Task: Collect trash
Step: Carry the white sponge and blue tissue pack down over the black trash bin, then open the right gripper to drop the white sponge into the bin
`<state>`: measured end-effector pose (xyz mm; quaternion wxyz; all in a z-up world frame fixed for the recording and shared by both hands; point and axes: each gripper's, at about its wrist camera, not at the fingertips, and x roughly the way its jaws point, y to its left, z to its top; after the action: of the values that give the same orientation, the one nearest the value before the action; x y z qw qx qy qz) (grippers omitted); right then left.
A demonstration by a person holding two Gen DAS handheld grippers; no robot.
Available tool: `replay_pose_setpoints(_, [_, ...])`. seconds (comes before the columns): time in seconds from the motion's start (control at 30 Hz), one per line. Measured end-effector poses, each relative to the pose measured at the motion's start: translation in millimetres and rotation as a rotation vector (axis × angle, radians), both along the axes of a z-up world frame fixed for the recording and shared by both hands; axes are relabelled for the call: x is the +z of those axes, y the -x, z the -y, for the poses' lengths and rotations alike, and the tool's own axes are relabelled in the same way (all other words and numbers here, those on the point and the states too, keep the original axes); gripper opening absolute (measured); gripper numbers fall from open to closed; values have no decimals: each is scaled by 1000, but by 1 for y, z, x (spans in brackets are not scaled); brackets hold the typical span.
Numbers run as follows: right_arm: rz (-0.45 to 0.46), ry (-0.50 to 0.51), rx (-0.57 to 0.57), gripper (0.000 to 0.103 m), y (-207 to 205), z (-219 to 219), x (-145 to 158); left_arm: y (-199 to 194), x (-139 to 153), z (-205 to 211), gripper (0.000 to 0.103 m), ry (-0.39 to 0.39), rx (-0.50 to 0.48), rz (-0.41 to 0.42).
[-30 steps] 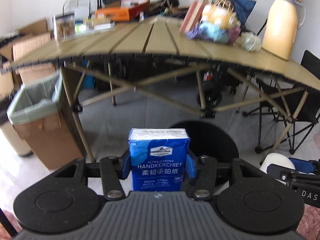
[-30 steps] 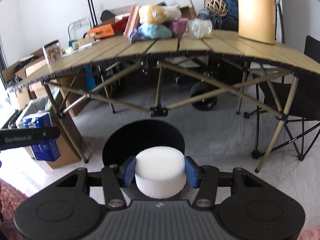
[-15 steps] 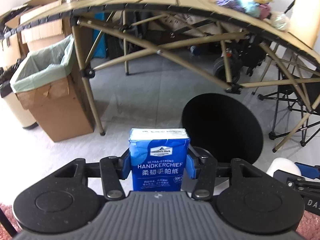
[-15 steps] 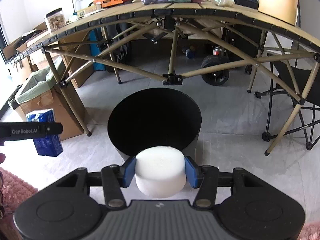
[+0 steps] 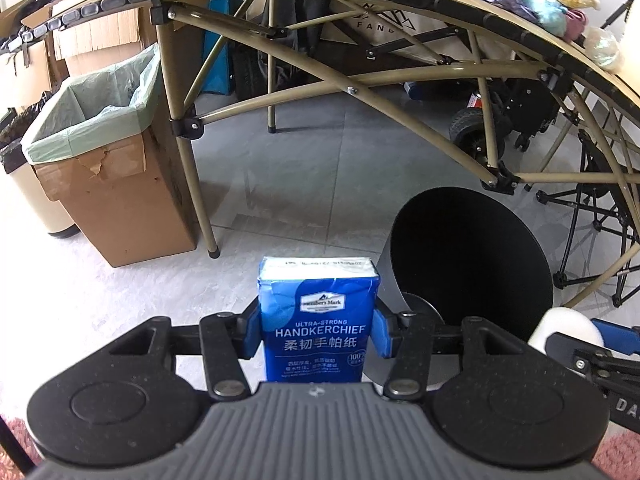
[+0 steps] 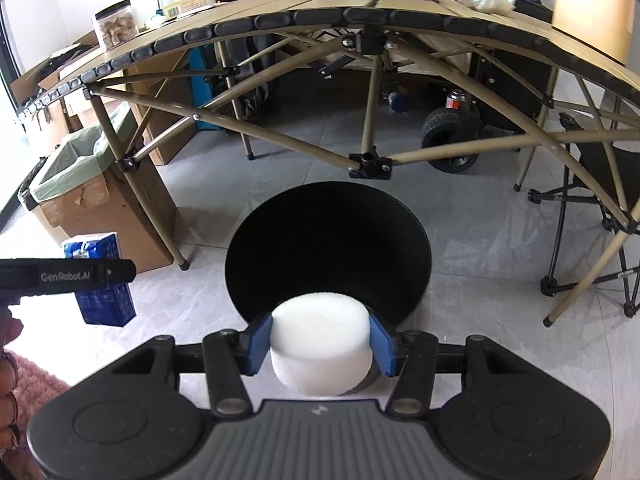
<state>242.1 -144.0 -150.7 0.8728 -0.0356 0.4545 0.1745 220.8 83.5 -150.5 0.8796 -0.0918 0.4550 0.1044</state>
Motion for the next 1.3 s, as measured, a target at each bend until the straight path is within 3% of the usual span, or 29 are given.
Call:
replay_pose_setpoints(0.33, [-18,15,17,51,-49,-29,-7,-20,-5,-8,52,0,34,-14])
replay_pose_setpoints(0.57, [-95,35,4,51,-80,-42,-20,-38,-7,-12,52,-14,58,-13])
replay_pose_setpoints(1.3, [-244,74,-76,54,-110,-49,-68,-60,-18,-27,52,-35,107,-44])
